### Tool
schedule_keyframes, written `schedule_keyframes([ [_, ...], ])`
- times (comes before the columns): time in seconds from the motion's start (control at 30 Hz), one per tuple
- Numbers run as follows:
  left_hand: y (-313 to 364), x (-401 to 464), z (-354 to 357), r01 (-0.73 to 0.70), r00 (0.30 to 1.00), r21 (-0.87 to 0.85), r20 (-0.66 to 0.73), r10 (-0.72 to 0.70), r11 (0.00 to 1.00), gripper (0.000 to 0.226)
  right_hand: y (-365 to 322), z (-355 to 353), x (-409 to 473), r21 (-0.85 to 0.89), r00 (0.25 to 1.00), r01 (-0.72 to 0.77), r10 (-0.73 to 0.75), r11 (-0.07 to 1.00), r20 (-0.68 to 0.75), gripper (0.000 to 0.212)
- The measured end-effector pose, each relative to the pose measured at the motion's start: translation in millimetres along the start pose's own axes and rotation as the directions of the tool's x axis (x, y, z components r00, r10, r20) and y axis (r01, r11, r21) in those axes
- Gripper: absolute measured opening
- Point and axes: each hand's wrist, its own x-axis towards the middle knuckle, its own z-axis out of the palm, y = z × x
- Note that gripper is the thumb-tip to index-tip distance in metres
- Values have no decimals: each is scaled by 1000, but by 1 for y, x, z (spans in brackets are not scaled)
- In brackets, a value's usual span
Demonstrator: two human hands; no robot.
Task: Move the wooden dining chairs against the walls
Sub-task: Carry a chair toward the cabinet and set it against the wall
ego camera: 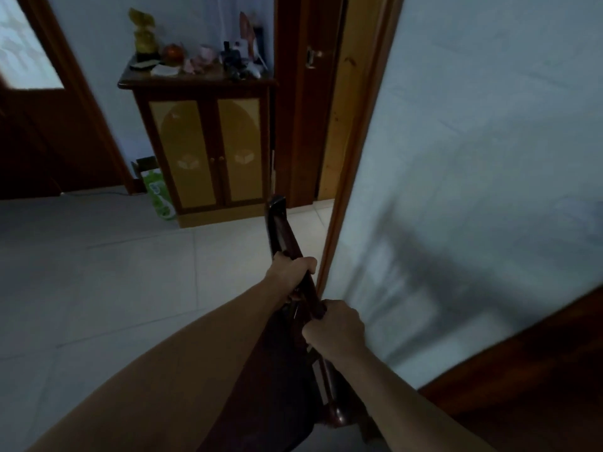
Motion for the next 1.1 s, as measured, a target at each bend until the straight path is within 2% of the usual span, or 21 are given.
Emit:
schedule_keyframes([
  [0.13, 4, 26, 50, 5, 998, -3, 67, -5, 1000, 71, 28, -30, 19, 33, 997, -69, 70, 997, -27, 17],
  [0.3, 8, 56, 96, 24, 996, -24, 88, -22, 999, 86, 58, -64, 47, 30, 991, -130, 131, 991, -4, 15],
  [0.5, 16, 86, 133, 44, 996, 24, 78, -46, 999, 80, 80, -90, 81, 3, 986, -166, 166, 986, 35, 13],
  [0.7, 14, 96, 169, 53, 996, 94, 59, -59, 994, 92, 104, -107, 97, 69, 972, -233, 230, 970, 46, 12],
  [0.9, 12, 103, 190, 49, 997, 158, 47, -57, 986, 92, 119, -116, 106, 129, 957, -289, 287, 948, 35, 31],
  [1.1, 11, 103, 198, 46, 999, 186, 1, -47, 981, 96, 123, -119, 109, 115, 957, -290, 285, 950, 58, 18],
])
